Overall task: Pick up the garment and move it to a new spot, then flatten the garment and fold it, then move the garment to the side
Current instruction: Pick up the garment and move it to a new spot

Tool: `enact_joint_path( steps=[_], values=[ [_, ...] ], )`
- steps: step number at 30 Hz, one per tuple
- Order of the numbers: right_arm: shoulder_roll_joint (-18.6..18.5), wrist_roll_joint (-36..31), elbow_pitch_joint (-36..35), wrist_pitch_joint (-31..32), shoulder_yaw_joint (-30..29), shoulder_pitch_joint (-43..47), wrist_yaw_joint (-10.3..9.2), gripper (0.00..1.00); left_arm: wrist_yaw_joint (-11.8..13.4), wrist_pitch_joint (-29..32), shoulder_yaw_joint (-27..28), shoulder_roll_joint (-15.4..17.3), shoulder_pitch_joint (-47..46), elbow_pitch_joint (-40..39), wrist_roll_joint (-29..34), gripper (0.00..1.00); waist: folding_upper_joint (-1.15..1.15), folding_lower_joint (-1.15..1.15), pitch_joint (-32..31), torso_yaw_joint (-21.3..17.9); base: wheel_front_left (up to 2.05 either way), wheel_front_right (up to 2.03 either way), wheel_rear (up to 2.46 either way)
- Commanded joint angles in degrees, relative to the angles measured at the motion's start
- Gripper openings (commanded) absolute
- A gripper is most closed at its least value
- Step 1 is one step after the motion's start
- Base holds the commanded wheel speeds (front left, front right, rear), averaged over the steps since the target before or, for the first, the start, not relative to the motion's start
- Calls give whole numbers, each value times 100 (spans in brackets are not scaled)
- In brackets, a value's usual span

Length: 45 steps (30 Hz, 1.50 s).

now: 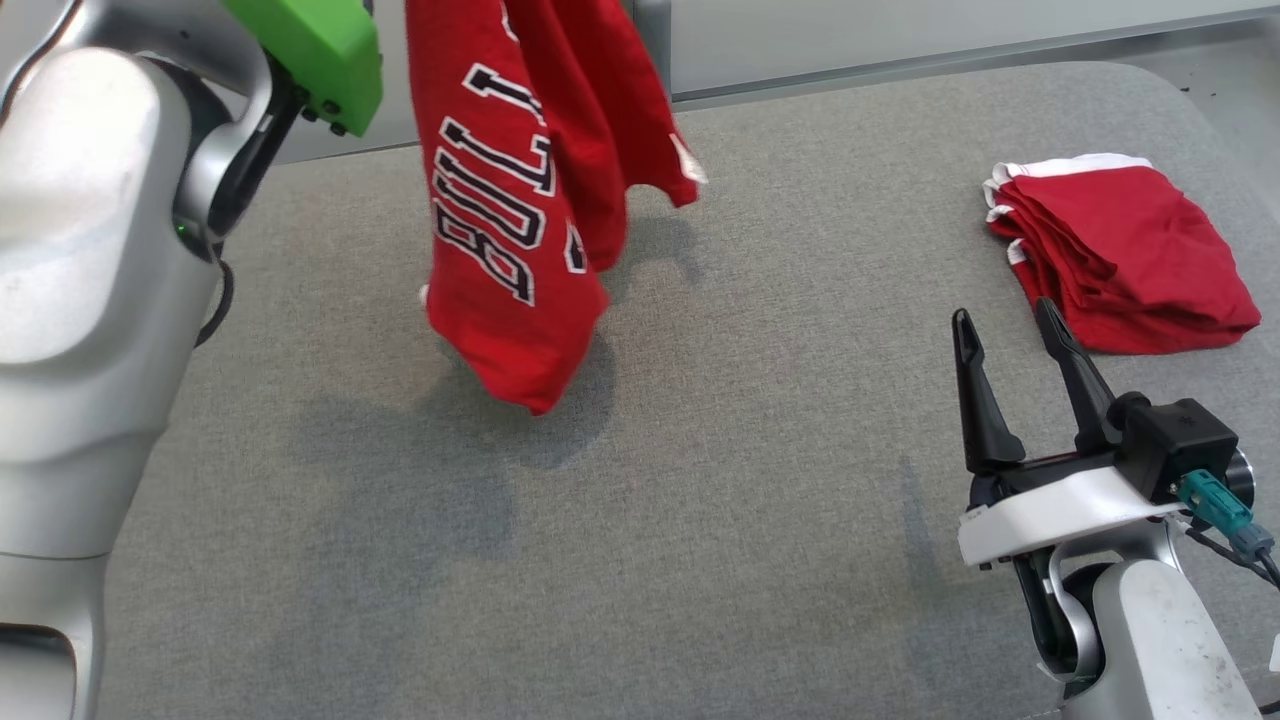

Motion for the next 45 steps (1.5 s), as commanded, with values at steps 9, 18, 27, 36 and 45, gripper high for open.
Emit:
enact_joint_path(
  steps=[9, 18, 27, 36, 45],
  values=[
    [-17, 116, 89, -112, 53, 9, 0, 100, 312, 75, -75, -419, 191, -149, -187, 0, 30, 0, 45, -16, 0, 0, 0],
    [-17, 135, 141, -160, 108, -143, 0, 100, 515, -122, 82, 67, 780, 735, -195, 0, 30, 0, 316, -72, 0, 0, 0],
    [-17, 88, 177, -133, 236, -248, 0, 100, 557, -316, 243, 368, 1383, 1945, -453, 0, 30, 0, 569, -102, 0, 0, 0],
    [-17, 102, 295, -112, 399, -323, 0, 100, 666, -432, 389, 295, 1677, 3067, -718, 38, 30, 0, 580, -134, 0, 0, 0],
    [-17, 55, 381, -94, 332, -136, 0, 100, 490, -751, 366, 123, 1601, 3410, -787, 100, 30, 0, 280, 32, 0, 0, 0]
  ],
)
